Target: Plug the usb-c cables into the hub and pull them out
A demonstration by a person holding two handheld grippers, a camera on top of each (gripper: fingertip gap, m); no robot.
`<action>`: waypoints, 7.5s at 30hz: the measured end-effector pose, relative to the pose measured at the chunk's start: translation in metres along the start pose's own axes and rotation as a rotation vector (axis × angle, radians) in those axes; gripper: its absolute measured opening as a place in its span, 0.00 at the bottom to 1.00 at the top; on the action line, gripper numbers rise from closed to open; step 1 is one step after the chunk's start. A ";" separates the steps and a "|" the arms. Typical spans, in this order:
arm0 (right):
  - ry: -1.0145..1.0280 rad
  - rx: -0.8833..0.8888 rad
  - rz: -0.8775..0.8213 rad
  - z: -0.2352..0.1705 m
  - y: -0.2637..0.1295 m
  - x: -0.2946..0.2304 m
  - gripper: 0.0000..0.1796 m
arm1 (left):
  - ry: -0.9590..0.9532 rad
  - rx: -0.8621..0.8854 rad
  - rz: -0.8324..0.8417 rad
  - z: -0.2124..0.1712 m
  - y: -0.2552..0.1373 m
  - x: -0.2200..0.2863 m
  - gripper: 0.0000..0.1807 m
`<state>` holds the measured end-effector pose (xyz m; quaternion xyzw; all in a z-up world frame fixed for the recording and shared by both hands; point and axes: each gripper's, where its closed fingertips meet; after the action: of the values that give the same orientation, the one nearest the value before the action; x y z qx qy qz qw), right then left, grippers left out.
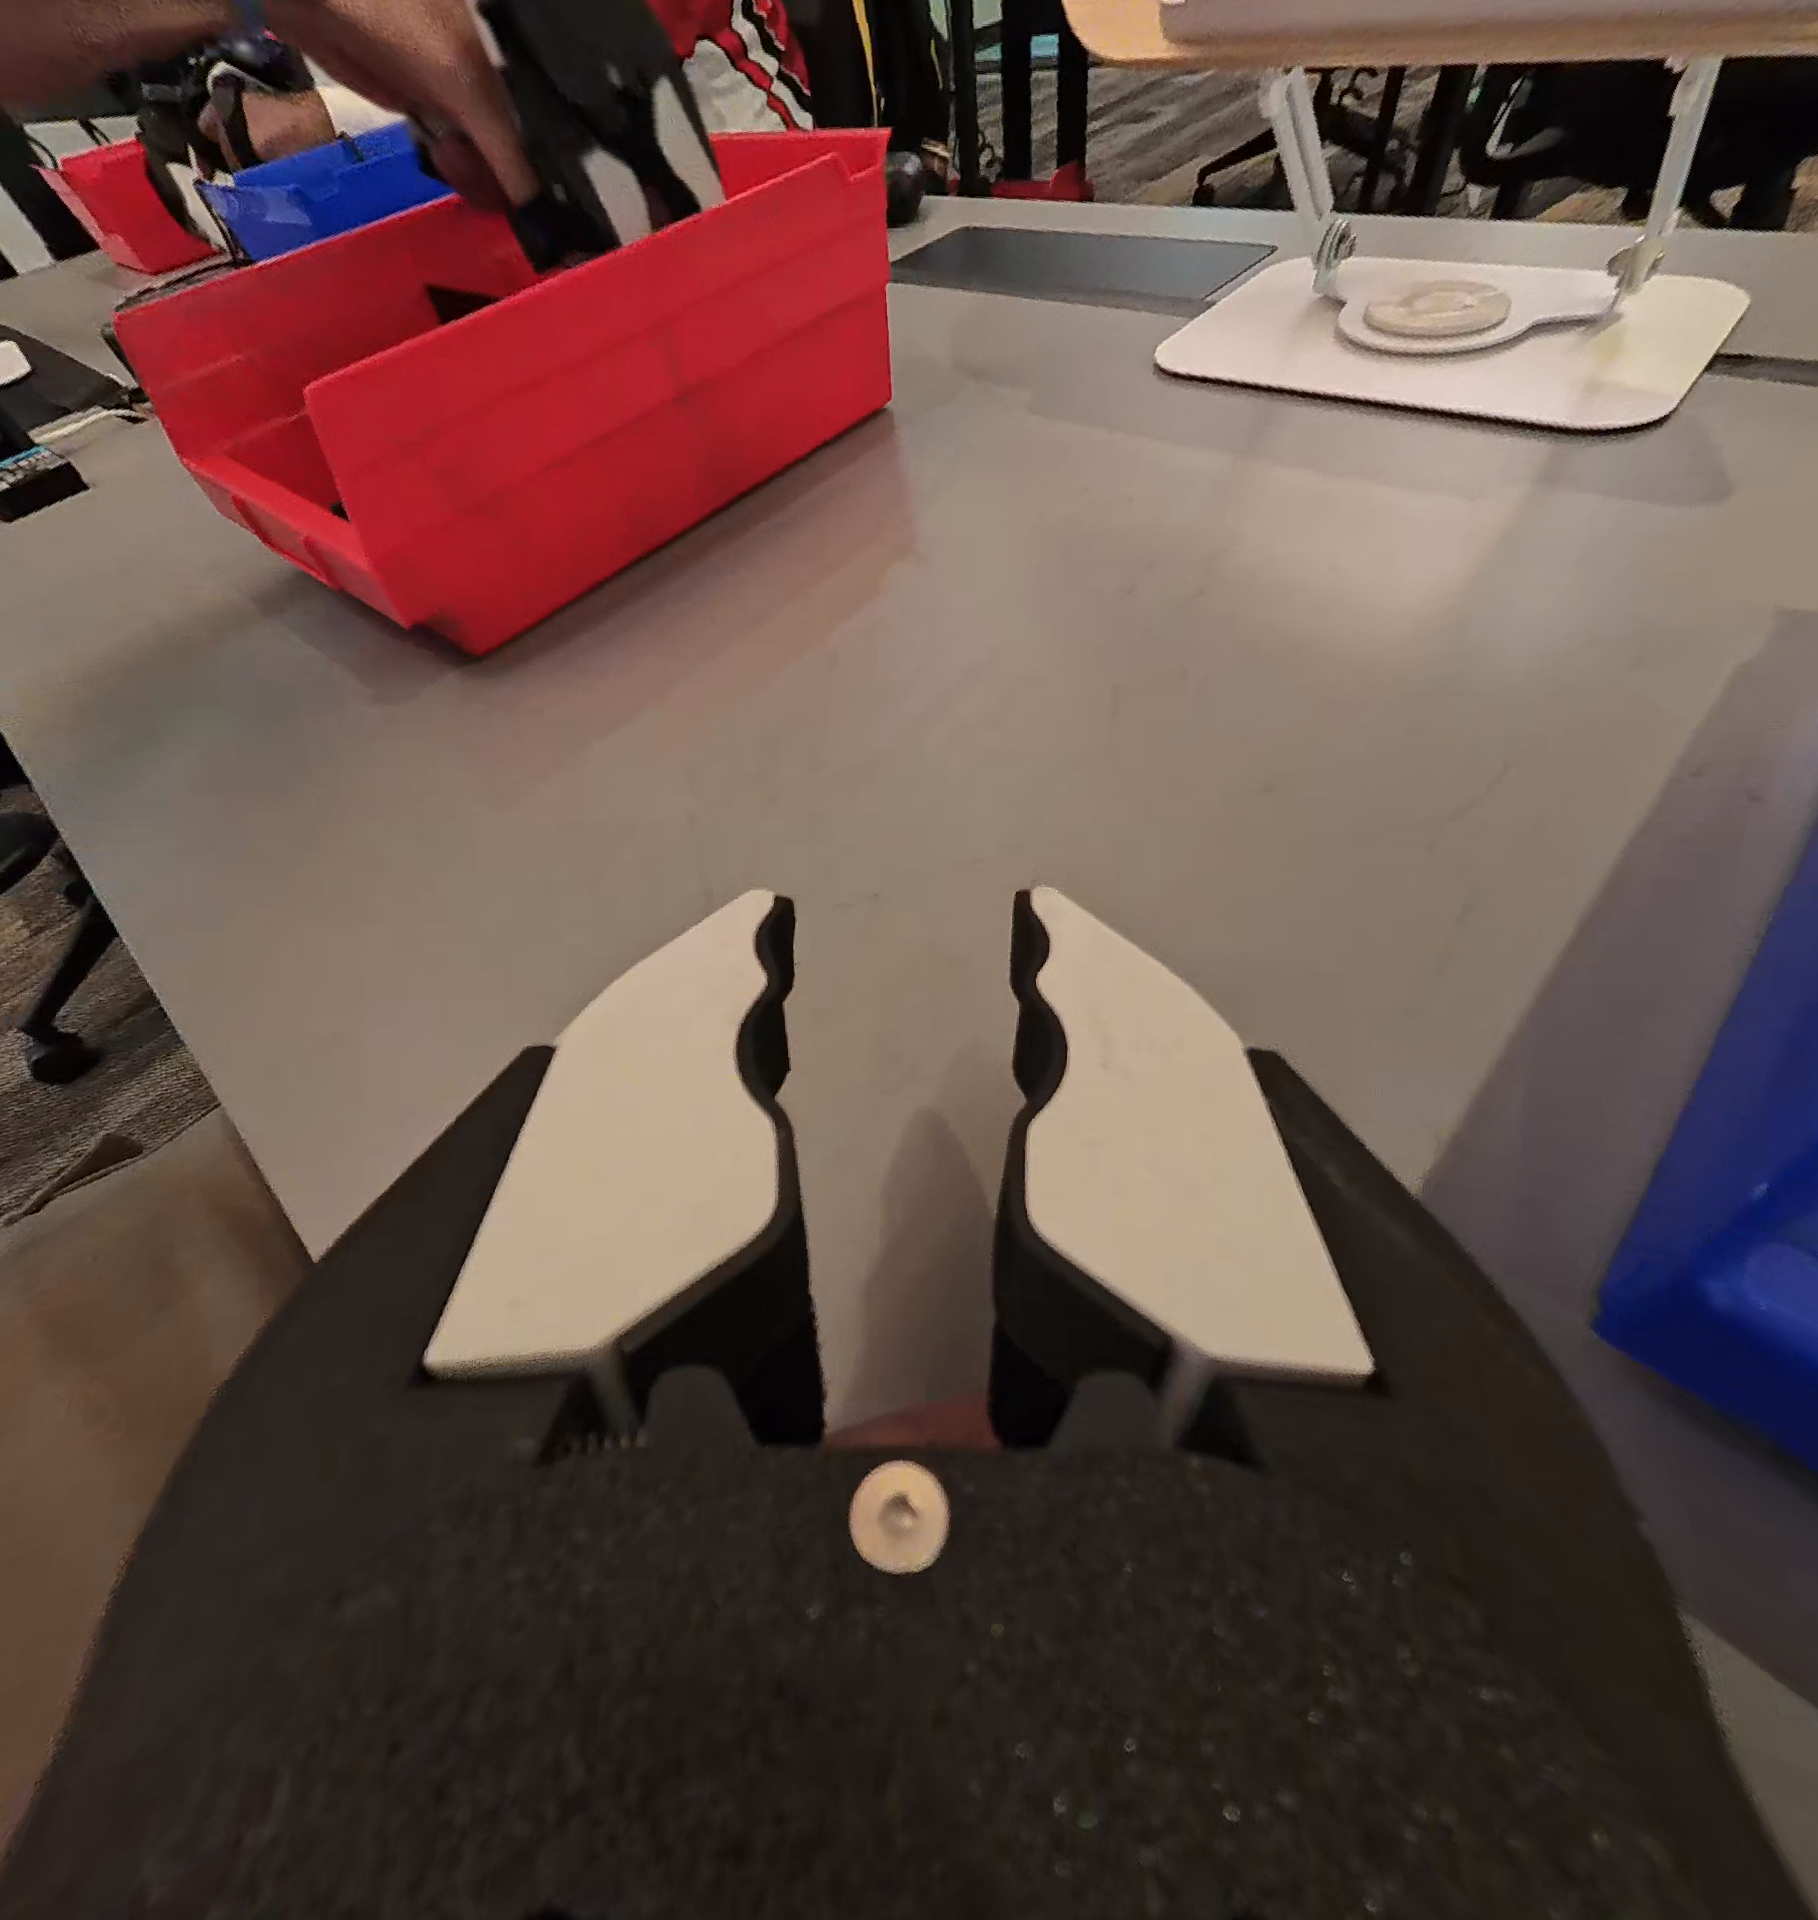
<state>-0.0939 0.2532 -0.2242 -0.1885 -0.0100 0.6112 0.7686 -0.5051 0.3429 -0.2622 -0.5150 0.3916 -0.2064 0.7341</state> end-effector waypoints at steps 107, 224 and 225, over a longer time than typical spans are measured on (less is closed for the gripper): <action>-0.634 0.152 0.070 0.118 0.029 0.001 0.05 | -0.171 0.840 0.772 0.234 -0.179 0.155 0.01; -1.024 0.094 0.002 0.098 0.187 0.059 0.05 | -0.434 0.479 -0.027 0.139 -0.064 0.293 0.02; -1.025 0.094 0.002 0.098 0.187 0.059 0.05 | -0.429 0.481 -0.003 0.139 -0.064 0.294 0.02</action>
<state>-0.2777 0.3701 -0.2027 0.1701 -0.3577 0.6258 0.6720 -0.2109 0.1935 -0.2874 -0.3593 0.1673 -0.1810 0.9001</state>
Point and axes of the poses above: each gripper's, where its closed fingertips meet, y out along the fingers, z out of its top, x = y × z across the jaws, and after that the axes turned 13 degrees about z, right-handed
